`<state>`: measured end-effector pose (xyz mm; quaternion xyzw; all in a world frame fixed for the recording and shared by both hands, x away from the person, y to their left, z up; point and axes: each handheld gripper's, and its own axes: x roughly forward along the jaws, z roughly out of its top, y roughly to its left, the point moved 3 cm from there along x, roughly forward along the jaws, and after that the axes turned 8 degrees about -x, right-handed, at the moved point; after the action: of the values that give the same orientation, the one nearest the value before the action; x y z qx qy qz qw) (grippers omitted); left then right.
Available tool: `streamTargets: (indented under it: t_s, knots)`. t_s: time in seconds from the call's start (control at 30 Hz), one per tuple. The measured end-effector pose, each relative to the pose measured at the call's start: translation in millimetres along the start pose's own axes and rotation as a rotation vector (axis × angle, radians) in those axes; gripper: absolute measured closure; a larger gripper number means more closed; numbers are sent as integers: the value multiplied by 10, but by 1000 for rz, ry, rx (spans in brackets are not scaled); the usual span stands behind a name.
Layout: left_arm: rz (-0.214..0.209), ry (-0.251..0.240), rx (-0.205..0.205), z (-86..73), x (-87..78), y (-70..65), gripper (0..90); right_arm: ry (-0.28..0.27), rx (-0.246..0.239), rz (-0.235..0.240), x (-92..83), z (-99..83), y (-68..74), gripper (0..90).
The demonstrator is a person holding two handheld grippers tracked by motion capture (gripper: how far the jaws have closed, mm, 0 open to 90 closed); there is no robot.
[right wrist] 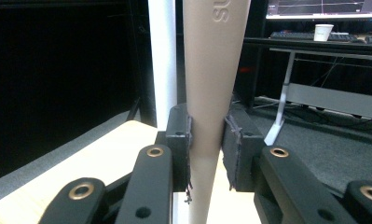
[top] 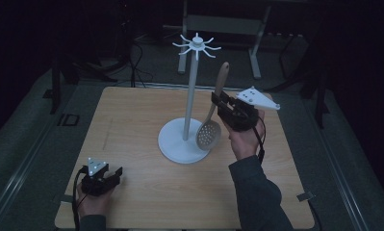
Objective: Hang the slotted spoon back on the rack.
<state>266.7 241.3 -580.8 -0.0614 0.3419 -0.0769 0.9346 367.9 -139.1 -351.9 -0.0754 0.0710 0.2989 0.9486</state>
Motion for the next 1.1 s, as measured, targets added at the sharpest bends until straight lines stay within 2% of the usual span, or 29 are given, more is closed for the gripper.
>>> streamTargets:
  t_s: [0.57, 0.73, 1.1]
  knots:
    - [-1, 0, -2, 1, 0, 5, 431, 4, -15, 1, 45, 107, -3, 737]
    - [0, 1, -1, -1, 4, 2, 431, 4, -33, 27, 71, 145, 42, 737]
    - [-1, 2, -3, -2, 3, 9, 431, 18, -41, 39, 144, 193, 74, 736]
